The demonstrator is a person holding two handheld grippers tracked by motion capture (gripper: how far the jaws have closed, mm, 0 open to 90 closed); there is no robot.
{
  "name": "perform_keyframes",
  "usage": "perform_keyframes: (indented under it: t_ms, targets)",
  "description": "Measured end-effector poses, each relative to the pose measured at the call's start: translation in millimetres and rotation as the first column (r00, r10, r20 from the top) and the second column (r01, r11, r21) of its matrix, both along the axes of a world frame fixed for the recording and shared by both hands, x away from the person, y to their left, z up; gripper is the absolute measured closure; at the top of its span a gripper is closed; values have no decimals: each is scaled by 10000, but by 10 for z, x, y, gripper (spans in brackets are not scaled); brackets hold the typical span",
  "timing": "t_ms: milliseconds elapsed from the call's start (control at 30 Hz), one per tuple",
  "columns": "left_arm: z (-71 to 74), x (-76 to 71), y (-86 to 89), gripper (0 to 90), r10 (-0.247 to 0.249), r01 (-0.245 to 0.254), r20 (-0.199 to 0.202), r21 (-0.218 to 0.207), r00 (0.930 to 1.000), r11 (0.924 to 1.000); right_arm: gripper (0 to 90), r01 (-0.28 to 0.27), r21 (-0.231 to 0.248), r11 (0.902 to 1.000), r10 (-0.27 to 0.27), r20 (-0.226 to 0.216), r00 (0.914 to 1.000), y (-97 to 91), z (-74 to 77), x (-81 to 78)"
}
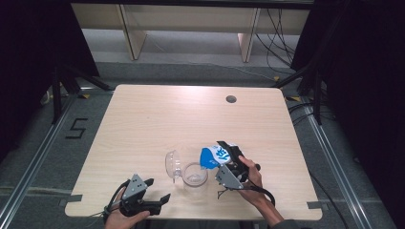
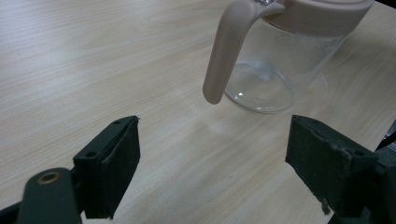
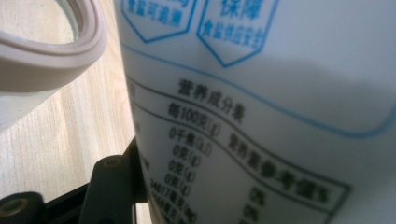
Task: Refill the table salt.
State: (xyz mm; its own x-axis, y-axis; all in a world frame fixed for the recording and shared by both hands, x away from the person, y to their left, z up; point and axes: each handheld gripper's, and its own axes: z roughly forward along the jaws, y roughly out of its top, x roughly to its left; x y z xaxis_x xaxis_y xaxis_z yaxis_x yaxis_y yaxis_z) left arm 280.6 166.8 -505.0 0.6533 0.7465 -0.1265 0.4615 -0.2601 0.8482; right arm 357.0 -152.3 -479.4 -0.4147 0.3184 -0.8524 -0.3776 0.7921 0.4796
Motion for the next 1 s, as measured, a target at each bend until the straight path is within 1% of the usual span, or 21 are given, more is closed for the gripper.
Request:
perform_keyframes:
  t_ms: [33,67,100,133,167,200,233,300,333,400,533,600,667,700,733,767,800,867,967,1000]
  targets:
    - [1,4,3,172,-61,60,35,45,10000,10000,436,-20,-203,9998,24,200,9998,3,11,-1]
    - [0,6,3,172,-90,90,59,68,9999,9999,436,-20,-203,9998,24,200,9998,3,11,-1]
    - [-3,0,-7,172,-11,11,13,-49,10000,10000,436,223,113,9997,-221,-222,9995,8,-16,-35]
    - [-5,-5,-12,172,74,-75,-73,-95,9999,9999,436,237,99,9997,-235,-230,9995,10,-17,-37]
    - [-3,-1,-7,172,-15,15,-2,-33,10000,10000,437,74,-145,9999,-74,-15,10000,11,-1,-25]
    - [-3,-1,-7,172,-15,15,-2,-33,10000,10000,437,74,-145,9999,-74,-15,10000,11,-1,-25]
    - [-4,-3,-9,172,15,-15,-31,-56,10000,10000,438,133,-15,9999,-133,59,9999,12,-20,-19]
    - [-6,-3,-11,172,45,-45,-59,-58,10000,10000,437,146,-97,9998,-145,96,9998,11,-17,-26]
    - [-9,-3,-19,172,70,-71,-55,-142,10000,9999,437,91,-170,9998,-88,154,9998,14,-16,-25]
    - [-13,0,-20,172,17,-18,-62,-187,10000,9998,437,85,-220,9997,-85,25,10000,25,-28,-33]
    - [-17,2,-20,172,40,-42,-52,-247,10000,9997,439,111,-301,9995,-108,85,9999,32,-30,-39]
    - [-17,2,-20,172,38,-39,-51,-238,10000,9997,440,183,-360,9992,-177,165,9997,34,-35,-43]
    - [-13,0,-18,172,26,-27,-61,-171,10000,9999,440,140,-415,9990,-132,208,9997,34,-38,-42]
    - [-13,1,-18,172,30,-31,-61,-183,10000,9998,440,99,-685,9976,-73,388,9992,33,-18,-40]
    - [-13,1,-18,172,30,-31,-61,-183,10000,9998,440,99,-685,9976,-73,388,9992,33,-18,-40]
    - [-13,1,-18,172,31,-32,-60,-181,10000,9998,440,116,-834,9964,-76,491,9988,32,-7,-42]
    - [-11,-2,-17,172,57,-57,-61,-145,10000,9999,440,121,-505,9986,-104,337,9994,36,-37,-45]
    - [-16,2,-20,173,41,-42,-45,-229,10000,9997,440,110,-537,9985,-93,326,9994,36,-36,-46]
    - [-13,0,-18,172,37,-38,-58,-171,10000,9998,440,160,-533,9984,-141,357,9993,39,-45,-55]
    - [-13,0,-18,172,31,-32,-59,-173,10000,9998,440,130,-716,9974,-93,511,9986,41,-36,-54]
